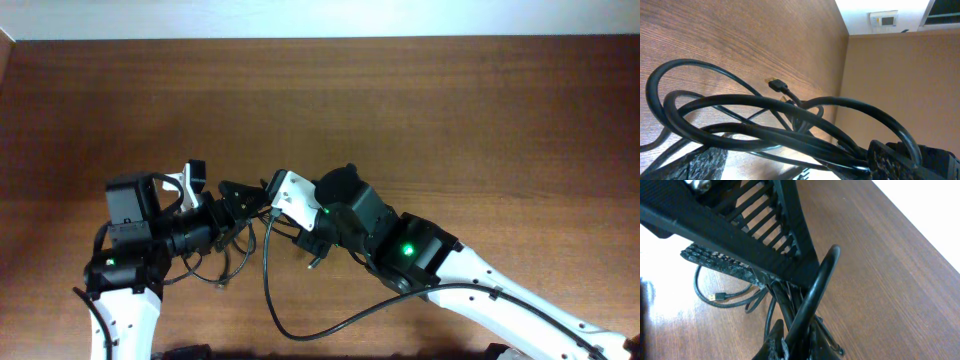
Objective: Untangle cables
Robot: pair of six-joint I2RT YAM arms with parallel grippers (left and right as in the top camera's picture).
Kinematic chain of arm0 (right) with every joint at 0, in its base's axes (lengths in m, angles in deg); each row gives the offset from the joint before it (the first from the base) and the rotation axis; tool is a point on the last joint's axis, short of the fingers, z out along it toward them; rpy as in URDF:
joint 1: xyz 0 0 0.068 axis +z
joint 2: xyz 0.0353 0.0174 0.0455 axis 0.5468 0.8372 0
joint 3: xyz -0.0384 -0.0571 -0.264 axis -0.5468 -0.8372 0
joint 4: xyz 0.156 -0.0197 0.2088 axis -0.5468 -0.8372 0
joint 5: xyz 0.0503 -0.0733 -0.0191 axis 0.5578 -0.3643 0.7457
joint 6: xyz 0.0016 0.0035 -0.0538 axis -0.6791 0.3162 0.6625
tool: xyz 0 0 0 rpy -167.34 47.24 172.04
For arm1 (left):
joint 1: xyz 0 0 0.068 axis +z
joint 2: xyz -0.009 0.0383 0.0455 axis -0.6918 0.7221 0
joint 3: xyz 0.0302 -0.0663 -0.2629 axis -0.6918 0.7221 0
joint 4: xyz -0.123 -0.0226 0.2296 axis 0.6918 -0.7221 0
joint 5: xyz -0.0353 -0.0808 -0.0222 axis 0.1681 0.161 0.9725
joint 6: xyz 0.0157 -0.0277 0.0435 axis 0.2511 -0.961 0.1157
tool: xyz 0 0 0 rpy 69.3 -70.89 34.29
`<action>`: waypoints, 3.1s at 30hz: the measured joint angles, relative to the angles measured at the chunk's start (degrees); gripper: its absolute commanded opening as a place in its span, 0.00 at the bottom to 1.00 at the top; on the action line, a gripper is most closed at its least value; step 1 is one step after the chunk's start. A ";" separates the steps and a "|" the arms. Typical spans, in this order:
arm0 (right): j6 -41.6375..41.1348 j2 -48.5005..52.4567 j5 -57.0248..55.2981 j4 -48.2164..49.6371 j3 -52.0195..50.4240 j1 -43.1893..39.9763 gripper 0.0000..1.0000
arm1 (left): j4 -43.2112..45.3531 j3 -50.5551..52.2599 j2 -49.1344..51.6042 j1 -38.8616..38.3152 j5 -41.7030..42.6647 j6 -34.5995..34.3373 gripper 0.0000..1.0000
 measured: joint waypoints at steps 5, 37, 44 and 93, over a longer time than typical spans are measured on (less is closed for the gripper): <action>0.00 -1.51 -3.26 0.94 -0.44 0.59 0.04 | 0.02 -0.02 0.00 0.00 0.02 0.09 0.84; -0.83 -7.21 -11.74 7.76 -0.48 3.30 0.04 | 19.63 0.15 4.02 -3.26 -2.40 -35.74 0.08; -1.53 -7.23 -28.72 7.98 -0.48 3.54 0.04 | 25.31 0.31 4.04 -3.26 0.17 -36.35 0.07; -22.95 -7.26 -33.00 -10.64 -0.15 -14.84 0.04 | 33.27 0.48 4.13 29.09 28.81 -37.05 0.00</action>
